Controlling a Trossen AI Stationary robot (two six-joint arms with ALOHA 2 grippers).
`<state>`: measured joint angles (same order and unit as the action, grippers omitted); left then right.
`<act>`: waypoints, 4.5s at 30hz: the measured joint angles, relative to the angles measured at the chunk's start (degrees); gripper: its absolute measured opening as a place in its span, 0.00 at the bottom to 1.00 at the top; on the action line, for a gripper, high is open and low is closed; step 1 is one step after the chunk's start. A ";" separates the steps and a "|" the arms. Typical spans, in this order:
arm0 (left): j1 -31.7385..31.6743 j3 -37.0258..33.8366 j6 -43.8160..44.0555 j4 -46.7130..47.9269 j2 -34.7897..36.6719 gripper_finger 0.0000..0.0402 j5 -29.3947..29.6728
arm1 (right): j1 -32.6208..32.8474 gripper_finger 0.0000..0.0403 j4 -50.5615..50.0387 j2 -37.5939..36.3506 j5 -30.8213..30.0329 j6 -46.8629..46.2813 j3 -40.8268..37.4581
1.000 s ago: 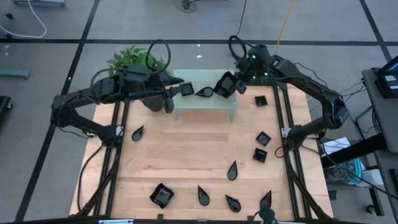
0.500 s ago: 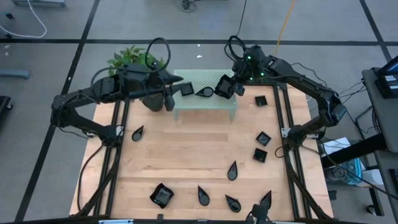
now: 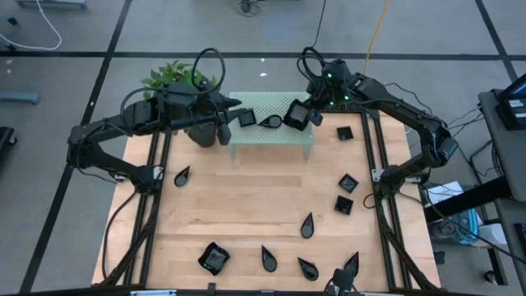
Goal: Pick & Place Mini shaped plates
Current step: Stack the distorted square plate on top of the other distorted square plate on the shelf, then stack the square plate on top of the other square plate on the shelf
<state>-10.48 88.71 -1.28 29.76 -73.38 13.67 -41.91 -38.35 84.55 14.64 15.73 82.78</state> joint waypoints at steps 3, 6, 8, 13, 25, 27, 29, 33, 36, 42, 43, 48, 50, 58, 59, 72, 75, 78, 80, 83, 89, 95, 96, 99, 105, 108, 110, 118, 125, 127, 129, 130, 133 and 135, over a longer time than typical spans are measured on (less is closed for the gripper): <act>0.00 0.00 0.01 0.02 0.00 0.30 -0.02 | 0.02 0.13 0.18 0.00 -2.09 0.09 0.00; 0.00 0.00 0.02 0.03 0.00 0.30 -0.02 | 0.02 0.18 1.01 0.00 -4.00 0.15 -0.02; 0.00 0.00 0.03 0.04 0.00 0.30 -0.02 | 0.02 0.20 1.78 -0.06 -5.24 0.17 -0.02; 0.00 0.00 0.19 0.09 0.00 0.30 -0.02 | 0.02 0.26 2.36 -1.84 -8.00 0.04 -0.02; 0.00 0.00 0.28 0.91 0.00 0.30 -0.04 | -0.04 0.30 -13.32 -10.18 -18.70 -4.99 -0.02; 0.00 0.00 0.28 1.67 0.00 0.30 -0.04 | -0.21 0.30 -18.48 -9.99 -21.09 -7.96 -0.14; 0.00 0.00 0.40 2.28 -0.01 0.30 -0.04 | -0.90 0.30 -21.45 -9.60 -24.87 -13.68 -1.50; 0.02 0.00 2.04 3.52 -0.02 0.30 -0.04 | -3.36 0.30 -21.77 -9.29 -28.07 -25.32 -7.17; 0.04 0.00 2.35 4.14 -0.02 0.30 -0.05 | -5.17 0.30 -18.58 -9.28 -27.99 -30.99 -13.08; 0.07 0.00 3.13 4.39 -0.02 0.30 -0.04 | -8.03 0.30 -7.88 -9.27 -23.10 -37.91 -25.45; 0.09 0.00 3.21 4.42 -0.02 0.30 -0.04 | -8.28 0.30 -5.89 -9.27 -22.00 -38.16 -27.21; 0.09 0.00 3.32 4.39 -0.02 0.30 -0.04 | -8.24 0.30 3.82 -9.27 -21.65 -34.77 -34.96; 0.09 0.00 3.32 4.39 -0.02 0.30 -0.05 | -8.25 0.30 7.44 -9.29 -21.82 -34.82 -37.62; 0.07 -0.01 3.30 4.37 -0.02 0.30 -0.07 | -8.24 0.30 18.93 -9.29 -25.17 -35.85 -44.91; 0.07 0.00 3.31 4.35 -0.02 0.30 -0.04 | -8.24 0.30 19.63 -9.29 -25.17 -35.87 -45.45; 0.07 0.00 3.12 4.24 -0.02 0.30 -0.04 | -8.24 0.30 23.94 -9.29 -27.93 -36.26 -48.50; 0.05 0.00 2.94 4.24 -0.02 0.30 -0.04 | -8.24 0.30 23.93 -9.27 -27.92 -36.28 -48.74; 0.07 0.00 2.93 4.24 -0.02 0.30 -0.04 | -8.24 0.30 23.97 -8.79 -27.92 -37.31 -48.78; 0.07 0.00 2.94 4.22 -0.02 0.30 -0.04 | -8.24 0.30 23.97 -7.70 -27.82 -37.79 -48.81; 0.04 0.00 2.95 4.08 -0.02 0.30 -0.04 | -8.24 0.30 24.17 -5.03 -26.59 -37.81 -48.83; 0.07 0.00 3.37 3.37 -0.02 0.30 -0.04 | -6.68 0.30 26.11 -3.30 -29.91 -37.92 -48.65; 0.07 0.00 4.83 3.39 -0.02 0.30 -0.04 | -6.73 0.25 26.50 -3.28 -29.84 -37.62 -48.65; 0.07 0.00 4.83 3.39 -0.02 0.30 -0.04 | -6.74 0.23 26.38 -3.28 -29.87 -37.59 -48.65; 0.07 0.00 5.08 3.41 -0.02 0.30 -0.04 | -6.75 0.12 25.94 -3.32 -29.97 -37.66 -48.63; 0.30 -0.02 5.25 3.45 -0.02 0.30 -0.04 | -6.73 0.02 25.46 -3.86 -29.73 -40.20 -48.61; 0.53 -0.02 5.25 3.46 -0.02 0.30 -0.04 | -6.73 0.01 24.97 -6.46 -29.61 -40.56 -48.68; 0.55 -0.02 5.25 3.46 -0.02 0.30 -0.04 | -6.73 0.00 24.70 -9.18 -29.48 -40.61 -48.68; 0.55 -0.01 5.22 3.48 -0.02 0.30 -0.05 | -6.72 0.00 24.06 -23.63 -29.43 -42.49 -48.65; 0.55 0.00 4.12 3.48 -0.02 0.30 -0.04 | -2.79 0.00 23.89 -32.18 -29.62 -41.97 -42.44; 0.55 0.00 3.98 3.48 -0.02 0.30 -0.04 | -0.86 0.00 23.91 -32.46 -29.70 -41.46 -38.88; 0.55 0.00 3.99 3.48 -0.02 0.30 -0.04 | 1.24 0.00 23.97 -31.77 -29.91 -40.49 -34.69; 0.55 -0.02 3.99 3.48 -0.02 0.30 -0.04 | 2.53 0.00 24.02 -31.03 -30.66 -40.06 -32.51; 0.55 0.00 4.00 3.48 -0.02 0.30 -0.04 | 6.54 0.00 23.96 -27.60 -34.27 -37.67 -26.04; 0.55 -0.02 4.00 3.48 -0.02 0.30 -0.04 | 9.24 0.00 23.98 -24.50 -35.42 -35.68 -21.76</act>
<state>-9.93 88.69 2.72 33.23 -73.41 13.63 -32.67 -14.37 60.05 -20.78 -19.95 61.03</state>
